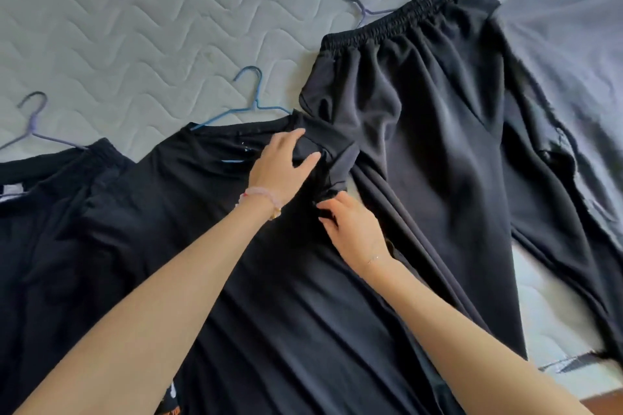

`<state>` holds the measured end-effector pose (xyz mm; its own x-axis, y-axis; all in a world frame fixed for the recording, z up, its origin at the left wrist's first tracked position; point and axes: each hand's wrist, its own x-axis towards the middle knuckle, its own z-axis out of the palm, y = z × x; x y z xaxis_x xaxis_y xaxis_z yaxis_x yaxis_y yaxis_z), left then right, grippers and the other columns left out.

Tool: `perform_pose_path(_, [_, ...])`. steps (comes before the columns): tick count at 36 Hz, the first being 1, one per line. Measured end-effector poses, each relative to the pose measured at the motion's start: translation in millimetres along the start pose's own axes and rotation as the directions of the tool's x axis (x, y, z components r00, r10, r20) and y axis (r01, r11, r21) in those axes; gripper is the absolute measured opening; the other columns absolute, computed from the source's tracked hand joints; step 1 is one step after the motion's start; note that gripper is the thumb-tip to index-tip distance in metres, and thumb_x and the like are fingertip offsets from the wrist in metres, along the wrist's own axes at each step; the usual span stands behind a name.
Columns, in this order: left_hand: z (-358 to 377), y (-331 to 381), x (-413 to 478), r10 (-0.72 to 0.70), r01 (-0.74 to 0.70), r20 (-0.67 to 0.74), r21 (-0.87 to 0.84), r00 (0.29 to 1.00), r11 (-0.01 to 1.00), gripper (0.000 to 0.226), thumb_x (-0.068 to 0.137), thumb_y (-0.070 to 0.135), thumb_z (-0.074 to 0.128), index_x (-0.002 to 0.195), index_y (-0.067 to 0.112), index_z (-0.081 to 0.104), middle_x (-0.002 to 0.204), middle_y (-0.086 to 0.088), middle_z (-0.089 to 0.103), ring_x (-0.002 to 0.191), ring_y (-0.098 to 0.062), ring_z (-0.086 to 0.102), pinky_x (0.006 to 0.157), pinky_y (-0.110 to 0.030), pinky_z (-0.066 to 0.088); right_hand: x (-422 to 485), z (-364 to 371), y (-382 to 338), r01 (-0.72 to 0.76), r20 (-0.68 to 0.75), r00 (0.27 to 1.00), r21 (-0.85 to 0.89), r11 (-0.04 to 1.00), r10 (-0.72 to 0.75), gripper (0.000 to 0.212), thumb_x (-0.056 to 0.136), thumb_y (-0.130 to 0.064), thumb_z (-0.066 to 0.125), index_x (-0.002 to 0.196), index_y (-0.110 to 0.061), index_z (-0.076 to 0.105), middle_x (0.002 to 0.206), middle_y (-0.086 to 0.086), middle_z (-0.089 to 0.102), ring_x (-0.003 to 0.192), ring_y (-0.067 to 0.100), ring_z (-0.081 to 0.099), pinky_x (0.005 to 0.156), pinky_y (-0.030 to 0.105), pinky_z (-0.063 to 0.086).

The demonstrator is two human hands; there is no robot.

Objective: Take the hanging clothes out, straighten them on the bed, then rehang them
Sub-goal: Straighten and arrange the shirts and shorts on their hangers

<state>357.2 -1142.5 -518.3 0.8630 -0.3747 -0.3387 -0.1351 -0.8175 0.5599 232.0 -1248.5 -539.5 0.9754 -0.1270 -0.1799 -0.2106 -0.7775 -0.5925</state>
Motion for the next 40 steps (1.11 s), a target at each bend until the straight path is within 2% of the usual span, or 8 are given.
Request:
perform_pose_path(4, [15.1,26.8,16.4,0.042,-0.046,0.037,0.11,0.998,0.993,0.068,0.088,0.056,0.057,0.147,0.032,0.033,0.141,-0.002,0.036,0.13,-0.024,0.042,0.098,-0.043,0.047,-12.3,18.6,-4.9,0.127,-0.019,0.991,-0.106,0.986,-0.13,0.024,0.067,-0.011,0.079,0.09,-0.014,0.074,0.074,0.002,0.061,0.062,0.024,0.061,0.049,0.032,0.051])
perform_pose_path(10, [36.6,28.7,26.3,0.161,-0.22,0.171,0.426,0.972,0.878,0.047,0.095,0.035,0.055,0.141,0.034,0.046,0.133,-0.007,0.037,0.123,-0.027,0.04,0.096,-0.04,0.039,-32.7,22.8,-1.7,0.248,0.028,0.969,-0.128,0.96,-0.246,0.028,0.065,-0.016,0.083,0.091,-0.021,0.074,0.075,-0.004,0.06,0.063,0.018,0.059,0.053,0.025,0.048])
perform_pose_path(15, [35.1,21.2,36.1,0.307,-0.383,0.228,0.568,0.924,0.729,0.065,0.09,0.002,0.051,0.146,0.031,0.039,0.149,-0.008,0.03,0.134,-0.03,0.033,0.106,-0.039,0.031,-47.4,9.0,10.2,0.038,0.023,0.999,-0.016,0.999,-0.038,0.038,0.08,-0.011,0.068,0.116,-0.018,0.061,0.093,0.001,0.062,0.086,0.022,0.062,0.073,0.037,0.055])
perform_pose_path(20, [36.6,21.5,52.0,0.341,-0.429,0.269,0.678,0.901,0.597,0.062,0.082,0.007,0.07,0.135,0.025,0.045,0.136,-0.008,0.04,0.125,-0.029,0.041,0.104,-0.04,0.033,-41.8,-2.2,26.3,-0.286,0.036,0.958,0.131,0.949,0.283,0.065,0.086,-0.018,0.06,0.144,-0.022,0.03,0.112,0.003,0.062,0.103,0.021,0.06,0.092,0.035,0.049])
perform_pose_path(25, [35.9,21.6,63.0,0.342,-0.456,0.312,0.713,0.886,0.532,0.038,0.086,0.005,0.065,0.118,0.018,0.05,0.12,-0.005,0.054,0.114,-0.027,0.049,0.092,-0.036,0.037,-21.9,-18.9,38.1,-0.361,0.011,0.932,0.111,0.926,0.362,0.026,0.088,-0.024,0.061,0.112,-0.015,0.065,0.095,0.0,0.057,0.086,0.017,0.058,0.083,0.029,0.045])
perform_pose_path(28, [22.7,22.0,69.8,0.36,-0.454,0.283,0.653,0.889,0.607,0.029,0.088,-0.003,0.055,0.113,0.013,0.05,0.111,-0.009,0.061,0.103,-0.032,0.057,0.075,-0.034,0.031,-9.0,-32.4,39.7,-0.409,0.042,0.904,0.384,0.828,0.427,0.009,0.09,-0.023,0.056,0.09,-0.015,0.059,0.078,-0.005,0.052,0.072,0.01,0.048,0.069,0.024,0.036])
perform_pose_path(33, [-12.8,24.3,83.4,0.322,-0.32,0.09,0.528,0.942,0.787,0.013,0.097,0.005,0.043,0.108,0.009,0.049,0.106,-0.019,0.063,0.086,-0.035,0.055,0.067,-0.036,0.033,19.4,-74.3,52.7,-0.411,0.057,0.824,0.745,0.526,0.563,0.018,0.097,-0.027,0.041,0.084,-0.015,0.043,0.072,-0.006,0.043,0.066,0.005,0.042,0.066,0.021,0.038])
perform_pose_path(40, [-36.0,31.3,108.9,0.225,-0.214,0.03,0.443,0.974,0.87,0.012,0.096,0.01,0.045,0.106,0.008,0.051,0.111,-0.019,0.066,0.081,-0.032,0.049,0.068,-0.033,0.03,62.1,-135.9,108.4,-0.126,-0.26,0.745,0.85,0.512,0.615,0.015,0.083,-0.012,0.057,0.081,-0.026,0.053,0.085,-0.002,0.056,0.088,0.016,0.053,0.086,0.033,0.045])
